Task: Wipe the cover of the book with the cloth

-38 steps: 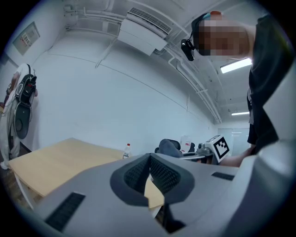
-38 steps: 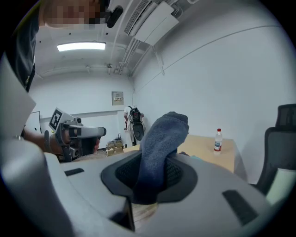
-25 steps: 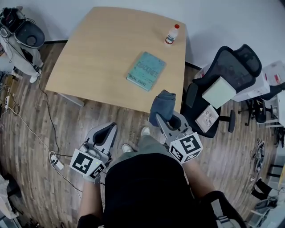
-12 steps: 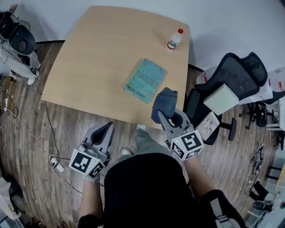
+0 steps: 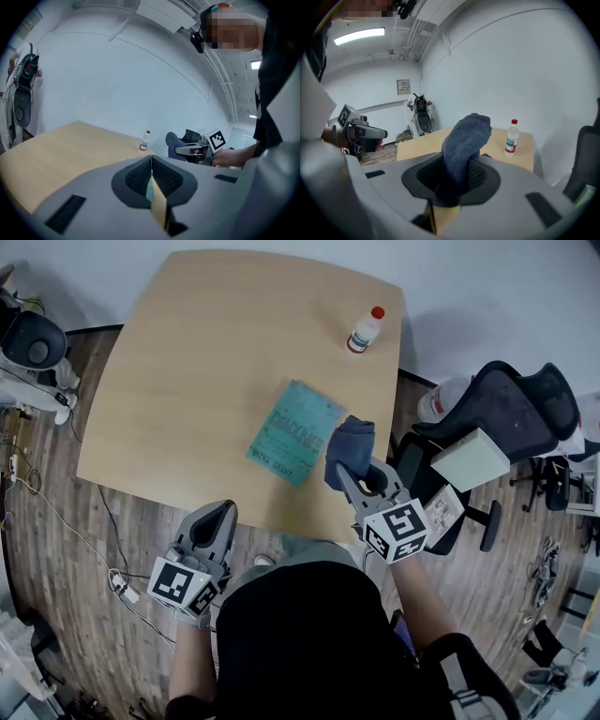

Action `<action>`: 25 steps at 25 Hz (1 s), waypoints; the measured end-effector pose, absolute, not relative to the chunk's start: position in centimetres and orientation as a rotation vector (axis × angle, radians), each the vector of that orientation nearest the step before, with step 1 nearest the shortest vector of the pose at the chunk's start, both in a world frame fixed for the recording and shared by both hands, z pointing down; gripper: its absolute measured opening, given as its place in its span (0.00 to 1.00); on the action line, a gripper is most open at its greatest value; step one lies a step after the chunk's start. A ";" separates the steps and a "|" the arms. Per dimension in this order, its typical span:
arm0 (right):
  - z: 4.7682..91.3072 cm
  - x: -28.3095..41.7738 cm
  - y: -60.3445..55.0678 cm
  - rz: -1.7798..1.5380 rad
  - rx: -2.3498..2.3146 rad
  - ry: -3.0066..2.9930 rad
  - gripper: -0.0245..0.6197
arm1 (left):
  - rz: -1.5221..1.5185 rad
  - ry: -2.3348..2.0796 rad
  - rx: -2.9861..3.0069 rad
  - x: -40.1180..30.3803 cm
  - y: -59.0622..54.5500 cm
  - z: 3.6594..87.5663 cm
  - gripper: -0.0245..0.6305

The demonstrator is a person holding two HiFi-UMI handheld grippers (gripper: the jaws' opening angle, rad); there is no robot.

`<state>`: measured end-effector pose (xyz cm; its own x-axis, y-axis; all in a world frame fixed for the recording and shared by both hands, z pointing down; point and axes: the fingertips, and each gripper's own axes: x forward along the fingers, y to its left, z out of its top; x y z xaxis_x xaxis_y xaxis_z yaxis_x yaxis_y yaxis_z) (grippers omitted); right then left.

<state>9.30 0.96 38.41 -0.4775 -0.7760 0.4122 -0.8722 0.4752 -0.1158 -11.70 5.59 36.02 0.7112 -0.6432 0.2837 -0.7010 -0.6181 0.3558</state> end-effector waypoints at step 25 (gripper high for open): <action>55.1 12.9 -10.4 0.540 0.917 -2.199 0.22 | 0.555 -1.034 2.264 -5.8 -4.9 51.4 0.07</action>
